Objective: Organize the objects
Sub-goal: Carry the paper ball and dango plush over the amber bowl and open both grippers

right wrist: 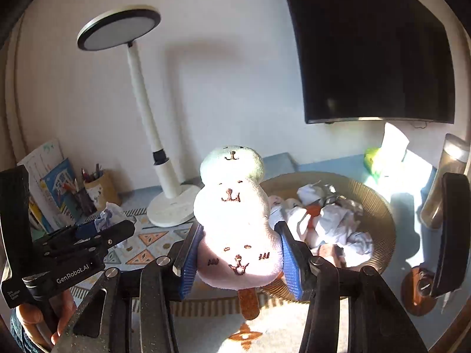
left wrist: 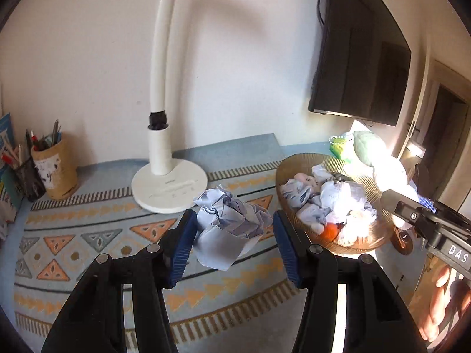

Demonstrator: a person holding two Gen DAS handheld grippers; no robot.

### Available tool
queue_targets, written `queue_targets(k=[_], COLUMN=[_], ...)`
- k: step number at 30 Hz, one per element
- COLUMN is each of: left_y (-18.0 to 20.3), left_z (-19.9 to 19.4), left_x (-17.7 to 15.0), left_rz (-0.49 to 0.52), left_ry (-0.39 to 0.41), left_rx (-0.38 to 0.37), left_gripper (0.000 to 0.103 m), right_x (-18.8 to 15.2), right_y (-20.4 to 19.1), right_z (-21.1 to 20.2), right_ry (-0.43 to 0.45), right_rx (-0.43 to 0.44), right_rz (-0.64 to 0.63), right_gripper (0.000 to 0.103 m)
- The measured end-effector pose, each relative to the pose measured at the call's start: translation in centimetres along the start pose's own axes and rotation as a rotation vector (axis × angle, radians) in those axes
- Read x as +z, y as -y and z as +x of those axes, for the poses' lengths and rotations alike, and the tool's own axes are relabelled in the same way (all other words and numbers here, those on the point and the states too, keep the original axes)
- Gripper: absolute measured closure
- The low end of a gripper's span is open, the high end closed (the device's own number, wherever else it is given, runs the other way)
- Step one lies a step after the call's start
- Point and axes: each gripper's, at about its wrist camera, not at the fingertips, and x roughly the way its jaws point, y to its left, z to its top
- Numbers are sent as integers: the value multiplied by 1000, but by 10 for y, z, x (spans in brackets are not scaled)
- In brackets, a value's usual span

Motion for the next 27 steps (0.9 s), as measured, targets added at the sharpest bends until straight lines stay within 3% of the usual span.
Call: queue_targets(k=[3, 7, 14, 16, 19, 23, 27], left_y=[42, 86, 130, 136, 130, 112, 81], left_z=[38, 91, 144, 152, 155, 141, 107], left_x=[35, 61, 68, 65, 61, 57, 47], left_rz=[63, 78, 89, 86, 45, 5, -19], left_ry=[1, -28, -67, -81, -96, -99, -80], left_rx=[-63, -150, -229, -229, -233, -240, -183], left_gripper=[52, 52, 52, 44, 6, 4, 4], right_x=[25, 36, 25, 21, 15, 11, 14], right_y=[49, 102, 136, 141, 148, 148, 130], right_z=[9, 36, 75, 82, 89, 82, 65], right_ry=[20, -29, -108, -127, -157, -158, -134], right_rx=[-127, -190, -209, -203, -168, -166, -120], right_rz=[91, 189, 231, 240, 265, 275, 271], right_gripper=[55, 55, 54, 52, 50, 50, 50])
